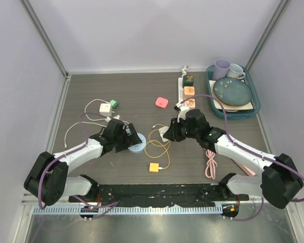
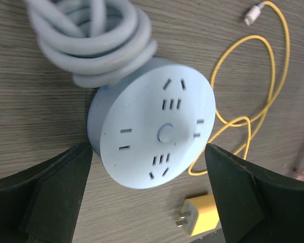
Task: Insert the plug
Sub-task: Adjust the socket at the center of the board.
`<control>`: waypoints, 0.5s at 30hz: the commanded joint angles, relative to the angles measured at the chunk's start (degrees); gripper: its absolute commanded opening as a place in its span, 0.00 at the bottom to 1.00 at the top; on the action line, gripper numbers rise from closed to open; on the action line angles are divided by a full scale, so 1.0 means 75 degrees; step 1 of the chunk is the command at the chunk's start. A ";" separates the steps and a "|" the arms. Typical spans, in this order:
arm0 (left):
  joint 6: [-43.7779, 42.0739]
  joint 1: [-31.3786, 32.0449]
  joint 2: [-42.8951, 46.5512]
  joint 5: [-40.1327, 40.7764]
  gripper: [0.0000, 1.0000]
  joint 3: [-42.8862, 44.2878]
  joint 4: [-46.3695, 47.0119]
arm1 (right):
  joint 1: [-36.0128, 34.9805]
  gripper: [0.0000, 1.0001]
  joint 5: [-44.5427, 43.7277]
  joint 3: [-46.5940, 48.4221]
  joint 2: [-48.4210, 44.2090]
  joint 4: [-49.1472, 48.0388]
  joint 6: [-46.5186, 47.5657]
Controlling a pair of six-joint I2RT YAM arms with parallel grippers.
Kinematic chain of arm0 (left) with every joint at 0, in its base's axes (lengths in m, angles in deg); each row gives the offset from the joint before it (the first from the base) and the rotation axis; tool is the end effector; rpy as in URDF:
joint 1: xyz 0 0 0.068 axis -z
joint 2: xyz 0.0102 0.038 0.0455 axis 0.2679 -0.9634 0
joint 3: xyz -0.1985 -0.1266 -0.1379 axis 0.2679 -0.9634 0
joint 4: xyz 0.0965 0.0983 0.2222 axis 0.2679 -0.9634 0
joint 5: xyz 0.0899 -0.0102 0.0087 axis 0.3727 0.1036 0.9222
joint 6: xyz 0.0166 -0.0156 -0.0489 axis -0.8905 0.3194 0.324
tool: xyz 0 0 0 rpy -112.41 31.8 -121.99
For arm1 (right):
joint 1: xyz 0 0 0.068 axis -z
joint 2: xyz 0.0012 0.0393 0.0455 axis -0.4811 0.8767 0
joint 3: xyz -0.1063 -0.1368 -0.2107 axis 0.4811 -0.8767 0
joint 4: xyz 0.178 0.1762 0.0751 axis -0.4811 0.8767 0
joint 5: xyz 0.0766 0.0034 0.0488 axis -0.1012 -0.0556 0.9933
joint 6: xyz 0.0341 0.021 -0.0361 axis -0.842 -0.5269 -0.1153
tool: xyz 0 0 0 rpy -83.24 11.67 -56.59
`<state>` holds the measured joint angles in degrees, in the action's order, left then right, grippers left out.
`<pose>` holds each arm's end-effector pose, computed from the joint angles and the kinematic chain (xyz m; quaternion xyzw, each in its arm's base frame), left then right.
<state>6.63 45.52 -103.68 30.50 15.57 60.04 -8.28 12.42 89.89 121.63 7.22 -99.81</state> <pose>0.2023 -0.1186 0.1680 -0.1552 0.9290 -0.2316 0.2432 0.2015 0.1642 0.2387 -0.1792 0.8516 0.3392 0.3571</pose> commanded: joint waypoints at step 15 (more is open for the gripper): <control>0.1064 0.1077 0.1633 0.1550 0.96 -0.0038 0.0237 | -0.1191 0.01 -0.1891 0.2368 0.1469 0.1719 0.0241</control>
<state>18.23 53.82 -99.38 30.46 13.50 68.67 -16.21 1.71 100.93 129.46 16.84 -99.28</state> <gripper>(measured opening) 0.954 0.236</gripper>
